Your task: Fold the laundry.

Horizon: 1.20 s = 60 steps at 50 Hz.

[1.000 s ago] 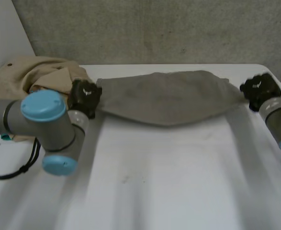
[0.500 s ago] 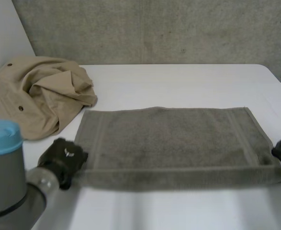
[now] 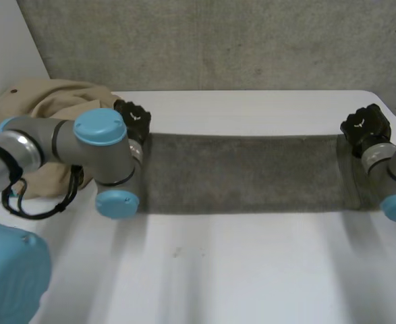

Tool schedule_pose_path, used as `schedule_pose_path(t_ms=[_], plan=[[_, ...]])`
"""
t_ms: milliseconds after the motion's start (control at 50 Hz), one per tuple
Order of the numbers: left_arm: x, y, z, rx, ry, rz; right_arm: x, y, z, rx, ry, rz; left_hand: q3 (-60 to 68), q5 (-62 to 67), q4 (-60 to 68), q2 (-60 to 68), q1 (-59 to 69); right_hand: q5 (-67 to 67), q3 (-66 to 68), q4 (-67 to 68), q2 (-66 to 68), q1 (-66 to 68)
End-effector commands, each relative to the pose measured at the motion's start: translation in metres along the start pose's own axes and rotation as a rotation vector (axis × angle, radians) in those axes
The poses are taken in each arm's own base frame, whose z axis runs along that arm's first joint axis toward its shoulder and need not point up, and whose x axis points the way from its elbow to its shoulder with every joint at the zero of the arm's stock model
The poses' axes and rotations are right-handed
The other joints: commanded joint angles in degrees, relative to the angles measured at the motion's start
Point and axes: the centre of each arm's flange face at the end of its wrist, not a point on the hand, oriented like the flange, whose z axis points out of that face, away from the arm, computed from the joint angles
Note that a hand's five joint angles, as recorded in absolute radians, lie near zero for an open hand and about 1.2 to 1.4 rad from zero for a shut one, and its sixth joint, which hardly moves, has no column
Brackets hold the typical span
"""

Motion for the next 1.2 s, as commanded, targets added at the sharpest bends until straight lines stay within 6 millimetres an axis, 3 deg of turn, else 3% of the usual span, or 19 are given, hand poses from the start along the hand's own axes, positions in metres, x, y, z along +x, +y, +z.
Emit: schedule_pose_path(t_ms=[20,40,100,180,280,380,500,620,800,840,880,960,980,1040,1120,1200], plan=[[0.012,0.002,0.016,0.041,-0.02,0.038,-0.018,0.006,0.021,0.034,0.054,-0.009,-23.7,-21.2,-24.1,-24.0,-21.6,-58.4,-58.7,-58.4,-57.7,-53.6],[0.015,0.002,0.014,0.04,-0.013,0.042,-0.02,0.004,0.021,0.036,0.056,-0.005,-58.4,-56.0,-58.9,-58.7,-56.4,-58.4,-58.7,-58.4,-57.7,-53.6],[0.021,-0.002,0.009,0.048,0.004,0.038,-0.02,0.0,0.019,0.035,0.059,0.015,-58.4,-56.0,-58.9,-58.7,-56.4,-58.4,-58.7,-58.4,-57.7,-53.6],[0.022,-0.016,-0.002,0.066,0.016,0.03,-0.002,-0.007,0.007,0.023,0.057,0.122,-58.4,-56.0,-58.9,-58.7,-56.4,-58.4,-58.7,-58.4,-57.7,-53.6],[0.005,-0.028,-0.023,0.058,0.03,0.02,0.035,-0.022,-0.029,-0.02,-0.01,0.309,-58.4,-56.0,-58.9,-58.7,-56.4,-58.4,-58.7,-58.4,-57.7,-53.6],[-0.003,-0.024,-0.05,0.017,0.073,-0.01,0.044,-0.006,-0.054,-0.097,-0.154,0.415,-58.4,-56.0,-58.9,-58.7,-56.4,-58.0,-58.3,-58.0,-57.3,-53.2],[-0.012,-0.023,-0.082,-0.002,0.136,-0.134,0.041,0.022,-0.071,-0.177,-0.284,0.49,-58.4,-56.0,-58.9,-58.7,-56.4,-44.7,-45.0,-44.7,-44.1,-39.9],[-0.006,-0.02,-0.107,0.003,0.271,-0.285,0.036,0.035,-0.071,-0.203,-0.302,0.51,-58.4,-56.0,-58.9,-58.7,-56.4,-42.1,-42.5,-42.2,-41.5,-37.4],[-0.006,-0.017,-0.117,-0.012,0.288,-0.308,0.017,0.057,-0.061,-0.245,-0.32,0.522,-58.4,-56.0,-58.9,-58.7,-56.4,-33.4,-33.7,-33.4,-32.8,-28.6],[-0.007,-0.017,-0.117,-0.012,0.286,-0.308,0.013,0.062,-0.058,-0.25,-0.318,0.514,-58.4,-56.0,-58.9,-58.7,-56.4,-17.2,-17.5,-17.2,-16.5,-12.4],[-0.009,-0.017,-0.117,-0.012,0.284,-0.309,0.015,0.065,-0.056,-0.255,-0.303,0.506,-58.4,-56.0,-58.9,-58.7,-56.4,11.5,11.2,11.4,12.1,16.2],[-0.015,-0.021,-0.121,-0.001,0.276,-0.312,0.042,0.092,-0.05,-0.34,-0.147,0.468,-58.4,-56.0,-58.9,-58.7,-56.4,11.6,11.3,11.6,12.3,16.4],[-0.018,-0.023,-0.124,0.005,0.272,-0.313,0.058,0.104,-0.048,-0.369,-0.055,0.438,-58.4,-56.0,-58.9,-58.7,-56.4,11.6,11.3,11.6,12.3,16.4],[-0.024,-0.028,-0.127,0.02,0.261,-0.317,0.087,0.109,-0.046,-0.386,0.071,0.331,-58.4,-56.0,-58.9,-58.7,-56.4,11.6,11.3,11.6,12.3,16.4],[-0.032,-0.033,-0.132,0.034,0.25,-0.323,0.104,0.109,-0.046,-0.391,0.106,0.164,-58.4,-56.0,-58.9,-58.7,-56.4,11.6,11.3,11.6,12.3,16.4],[-0.037,-0.034,-0.135,0.038,0.243,-0.325,0.102,0.1,-0.044,-0.366,0.092,0.093,-58.4,-56.0,-58.9,-58.7,-56.4,11.6,11.3,11.6,12.3,16.4]])
